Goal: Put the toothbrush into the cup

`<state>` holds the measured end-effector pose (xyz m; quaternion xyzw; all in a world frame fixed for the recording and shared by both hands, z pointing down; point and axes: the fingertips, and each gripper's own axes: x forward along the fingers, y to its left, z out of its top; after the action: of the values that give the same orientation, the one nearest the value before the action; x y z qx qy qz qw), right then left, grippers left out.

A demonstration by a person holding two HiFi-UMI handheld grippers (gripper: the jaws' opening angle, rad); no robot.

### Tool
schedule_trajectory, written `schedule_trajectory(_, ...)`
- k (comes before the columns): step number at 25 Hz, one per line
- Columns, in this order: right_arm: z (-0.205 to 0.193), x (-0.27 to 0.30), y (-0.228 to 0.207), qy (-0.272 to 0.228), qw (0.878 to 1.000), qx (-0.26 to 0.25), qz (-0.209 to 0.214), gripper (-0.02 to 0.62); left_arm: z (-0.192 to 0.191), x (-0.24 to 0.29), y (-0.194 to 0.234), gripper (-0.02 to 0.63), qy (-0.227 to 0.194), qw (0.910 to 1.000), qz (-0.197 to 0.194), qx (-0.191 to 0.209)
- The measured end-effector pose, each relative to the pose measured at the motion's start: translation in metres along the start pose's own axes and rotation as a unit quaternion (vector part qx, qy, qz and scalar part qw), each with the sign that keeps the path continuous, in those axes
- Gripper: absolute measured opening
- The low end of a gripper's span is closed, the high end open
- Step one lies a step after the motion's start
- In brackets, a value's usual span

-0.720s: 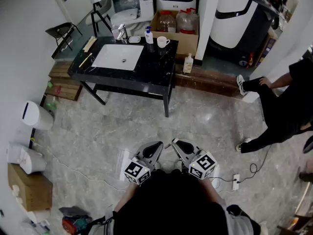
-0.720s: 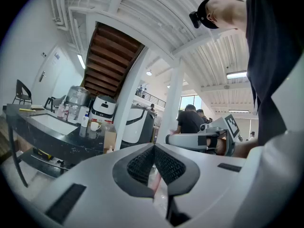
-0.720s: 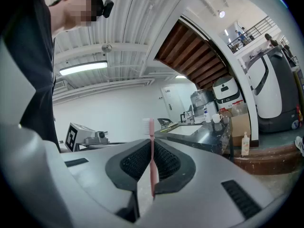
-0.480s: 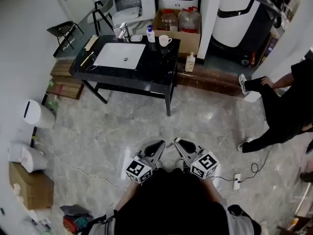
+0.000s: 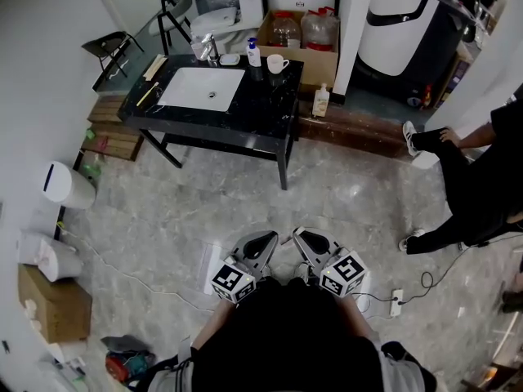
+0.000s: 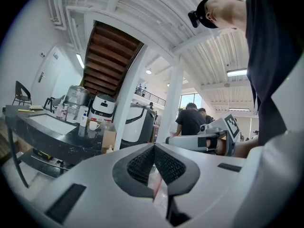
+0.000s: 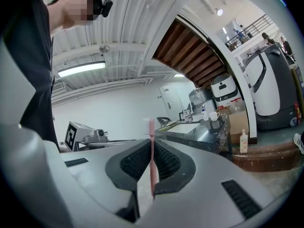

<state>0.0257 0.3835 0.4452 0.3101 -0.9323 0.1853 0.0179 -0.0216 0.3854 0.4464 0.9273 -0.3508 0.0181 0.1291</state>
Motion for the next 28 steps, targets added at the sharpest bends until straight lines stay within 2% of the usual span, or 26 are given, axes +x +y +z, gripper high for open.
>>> schedule_trajectory(12,0.000,-0.035,-0.027,-0.002,1.000,0.012,0.019,0.028,-0.009,0.029,-0.025,0.007,0.005,0.9993,0.035,-0.011)
schedule_trajectory(20,0.001,-0.055,-0.049,-0.001,1.000,0.018,0.021,0.028,-0.010,0.048,-0.037,0.007,0.011,0.9989,0.044,-0.014)
schedule_trajectory(28,0.003,-0.049,-0.068,0.005,1.000,0.018,0.015,0.028,-0.006,0.065,-0.018,0.007,0.010,0.9989,0.046,-0.008)
